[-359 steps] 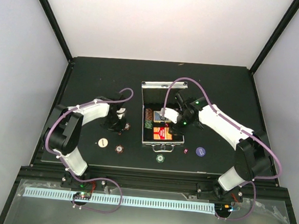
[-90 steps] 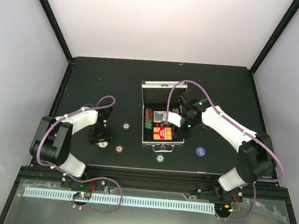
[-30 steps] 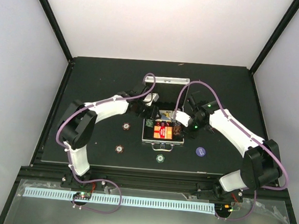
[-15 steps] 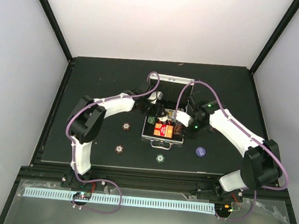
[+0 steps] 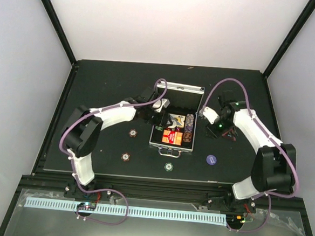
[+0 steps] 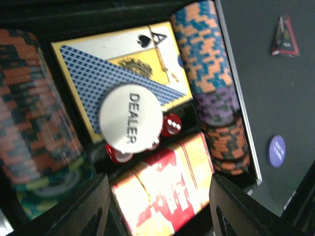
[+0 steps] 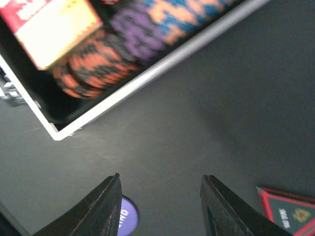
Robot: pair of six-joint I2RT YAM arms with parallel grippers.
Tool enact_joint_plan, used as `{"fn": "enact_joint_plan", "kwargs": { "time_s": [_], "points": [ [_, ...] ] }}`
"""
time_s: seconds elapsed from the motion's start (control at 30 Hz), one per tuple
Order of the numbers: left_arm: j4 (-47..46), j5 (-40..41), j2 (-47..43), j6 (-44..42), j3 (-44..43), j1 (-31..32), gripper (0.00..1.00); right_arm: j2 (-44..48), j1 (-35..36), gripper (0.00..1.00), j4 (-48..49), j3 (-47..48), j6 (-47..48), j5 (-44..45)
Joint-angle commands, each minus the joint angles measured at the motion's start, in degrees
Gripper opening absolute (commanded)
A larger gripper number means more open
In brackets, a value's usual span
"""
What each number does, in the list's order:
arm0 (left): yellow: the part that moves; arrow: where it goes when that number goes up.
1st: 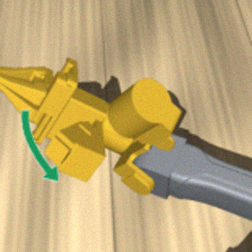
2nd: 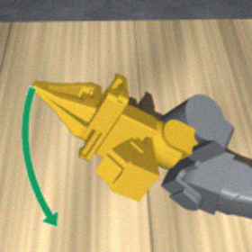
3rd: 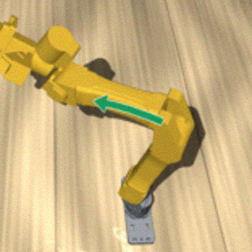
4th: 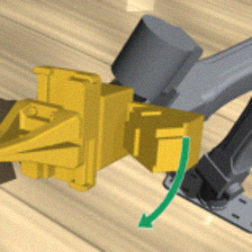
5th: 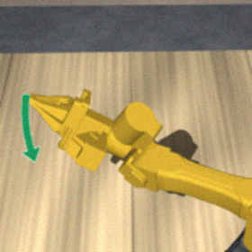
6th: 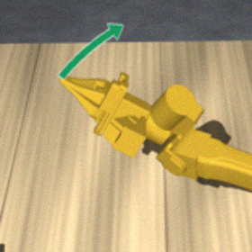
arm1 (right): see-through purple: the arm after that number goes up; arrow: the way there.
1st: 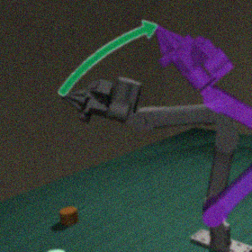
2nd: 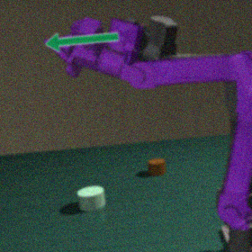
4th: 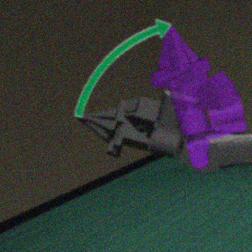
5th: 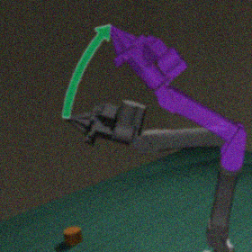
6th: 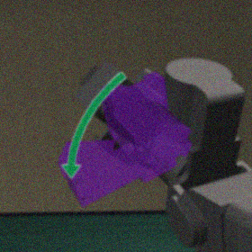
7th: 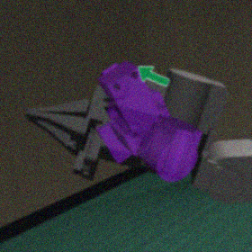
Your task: Pack up texas hold em set
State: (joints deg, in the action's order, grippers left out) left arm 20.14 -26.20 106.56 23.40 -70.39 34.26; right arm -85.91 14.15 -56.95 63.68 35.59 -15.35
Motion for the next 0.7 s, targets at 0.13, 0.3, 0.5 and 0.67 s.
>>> {"fn": "enact_joint_plan", "kwargs": {
  "time_s": [0.13, 0.3, 0.5, 0.67],
  "points": [
    [3.94, -0.94, -9.74, -8.22, 9.05, 0.71, 0.58, -5.73, -9.70, 0.53, 2.02, 4.86, -2.79, 7.42],
    [5.25, -0.21, -13.05, -8.82, 12.98, 0.67, 0.58, -7.01, -13.56, 0.74, 0.30, 6.71, 5.66, 7.92],
    [6.56, 1.25, -16.45, -8.96, 14.49, 0.70, 0.58, -7.69, -16.12, 0.95, 0.97, 4.99, 24.44, 12.18],
    [8.01, 2.23, -18.07, -9.22, 14.68, 0.69, 0.58, -11.55, -17.33, 0.95, 2.28, 6.83, 30.99, 14.55]
  ]
}}
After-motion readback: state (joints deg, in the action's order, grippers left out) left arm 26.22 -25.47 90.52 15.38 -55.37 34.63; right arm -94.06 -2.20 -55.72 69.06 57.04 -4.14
